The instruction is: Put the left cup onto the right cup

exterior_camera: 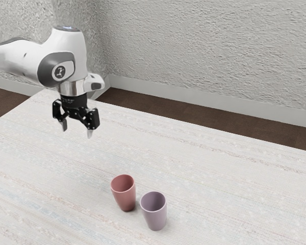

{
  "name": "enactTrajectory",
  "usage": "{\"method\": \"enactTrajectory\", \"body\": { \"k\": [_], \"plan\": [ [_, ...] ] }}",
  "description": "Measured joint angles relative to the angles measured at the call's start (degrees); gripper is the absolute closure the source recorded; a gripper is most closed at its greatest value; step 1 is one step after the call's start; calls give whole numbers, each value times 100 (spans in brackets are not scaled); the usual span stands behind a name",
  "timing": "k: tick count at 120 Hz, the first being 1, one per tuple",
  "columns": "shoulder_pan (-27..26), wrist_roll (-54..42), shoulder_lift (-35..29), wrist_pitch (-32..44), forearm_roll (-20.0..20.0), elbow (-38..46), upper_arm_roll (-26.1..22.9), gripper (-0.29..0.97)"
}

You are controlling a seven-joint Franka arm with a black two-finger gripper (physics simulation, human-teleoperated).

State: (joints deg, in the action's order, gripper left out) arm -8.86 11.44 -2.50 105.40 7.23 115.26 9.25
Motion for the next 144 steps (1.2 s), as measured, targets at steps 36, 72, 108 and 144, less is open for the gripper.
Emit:
{"method": "enactTrajectory", "body": {
  "k": [36,72,108,144],
  "plan": [
    [32,-1,222,217,-271,325,-62,0],
    [117,-4,350,533,-439,575,-204,0],
    [8,-5,544,779,-484,623,-343,0],
    [-24,-3,616,968,-671,737,-498,0]
  ]
}}
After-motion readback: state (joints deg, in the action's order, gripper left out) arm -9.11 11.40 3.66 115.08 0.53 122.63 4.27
